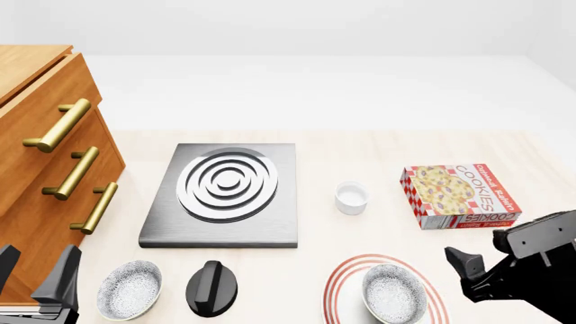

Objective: Pick the akita bowl between the plate and the ramekin and place it on the plate.

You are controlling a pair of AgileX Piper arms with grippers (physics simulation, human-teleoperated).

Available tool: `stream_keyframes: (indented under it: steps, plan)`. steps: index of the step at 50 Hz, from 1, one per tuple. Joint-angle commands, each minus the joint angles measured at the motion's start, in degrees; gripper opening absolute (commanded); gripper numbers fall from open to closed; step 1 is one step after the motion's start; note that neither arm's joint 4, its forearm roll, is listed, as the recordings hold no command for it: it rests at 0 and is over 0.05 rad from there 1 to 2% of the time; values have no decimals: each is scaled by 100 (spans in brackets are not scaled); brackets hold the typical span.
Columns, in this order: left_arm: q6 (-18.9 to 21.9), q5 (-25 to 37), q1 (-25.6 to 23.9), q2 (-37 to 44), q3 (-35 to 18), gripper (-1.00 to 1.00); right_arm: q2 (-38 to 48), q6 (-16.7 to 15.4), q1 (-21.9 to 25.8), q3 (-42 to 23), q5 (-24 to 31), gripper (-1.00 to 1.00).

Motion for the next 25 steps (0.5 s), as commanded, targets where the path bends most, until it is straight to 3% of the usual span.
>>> stream_keyframes:
  steps: [1, 6, 9, 10, 14, 18, 22, 25]
  plan:
    - [0, 0, 0, 0, 0, 100, -1837, -515, -134, -582, 916, 100]
    - [0, 0, 0, 0, 0, 100, -2202, -583, -354, -894, 1090, 100]
    - [0, 0, 0, 0, 0, 100, -2574, -339, -759, -1137, 1092, 100]
    - [0, 0, 0, 0, 0, 100, -2590, -633, -986, -1024, 999, 100]
    - [0, 0, 0, 0, 0, 100, -2168, -296, -853, -1016, 909, 100]
    - [0, 0, 0, 0, 0, 100, -2281, -387, -839, -955, 813, 100]
    - [0, 0, 0, 0, 0, 100, -2242, -246, -780, -1040, 769, 100]
    - [0, 0, 0, 0, 0, 100, -2408, -466, -886, -1049, 539, 100]
